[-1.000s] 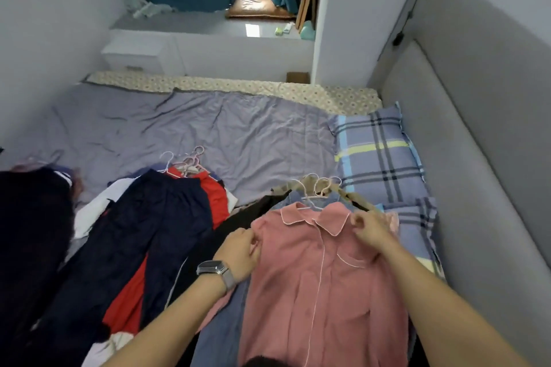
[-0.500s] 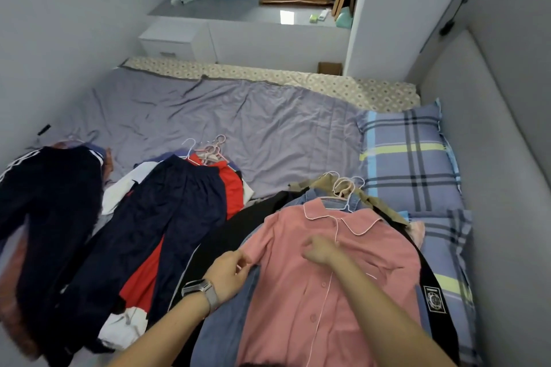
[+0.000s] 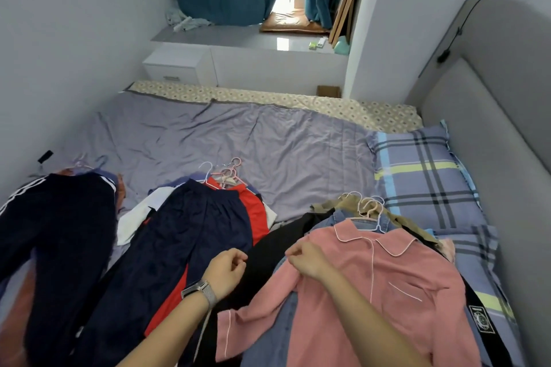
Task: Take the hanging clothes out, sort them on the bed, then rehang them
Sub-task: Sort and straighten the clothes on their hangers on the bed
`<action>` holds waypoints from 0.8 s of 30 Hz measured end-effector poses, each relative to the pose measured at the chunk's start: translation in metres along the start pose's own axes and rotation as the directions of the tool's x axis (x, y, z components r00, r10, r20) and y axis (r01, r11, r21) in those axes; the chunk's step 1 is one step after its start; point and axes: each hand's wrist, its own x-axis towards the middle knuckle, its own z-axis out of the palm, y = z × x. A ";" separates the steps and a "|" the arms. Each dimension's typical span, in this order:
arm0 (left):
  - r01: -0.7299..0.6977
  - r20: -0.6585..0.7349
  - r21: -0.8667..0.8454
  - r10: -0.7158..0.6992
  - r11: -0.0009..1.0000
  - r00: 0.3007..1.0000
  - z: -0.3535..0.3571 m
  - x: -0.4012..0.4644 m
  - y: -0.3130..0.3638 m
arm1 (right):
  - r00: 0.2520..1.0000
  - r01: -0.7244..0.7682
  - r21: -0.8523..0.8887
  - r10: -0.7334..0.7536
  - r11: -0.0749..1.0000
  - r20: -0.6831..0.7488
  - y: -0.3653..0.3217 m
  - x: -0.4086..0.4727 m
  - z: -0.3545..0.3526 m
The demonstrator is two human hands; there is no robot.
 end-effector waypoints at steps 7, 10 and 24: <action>0.092 0.010 -0.096 -0.091 0.991 0.996 -0.067 0.049 -0.112 | 0.991 -0.113 0.030 0.115 0.993 -0.072 -0.045 0.053 0.072; 0.149 -0.001 -0.148 -0.151 0.978 0.988 -0.083 0.076 -0.163 | 0.983 -0.153 0.031 0.155 0.988 -0.097 -0.075 0.084 0.092; 0.123 -0.010 -0.104 -0.124 0.987 0.992 -0.046 0.281 -0.311 | 0.960 -0.272 0.000 0.271 0.962 -0.065 -0.049 0.217 0.193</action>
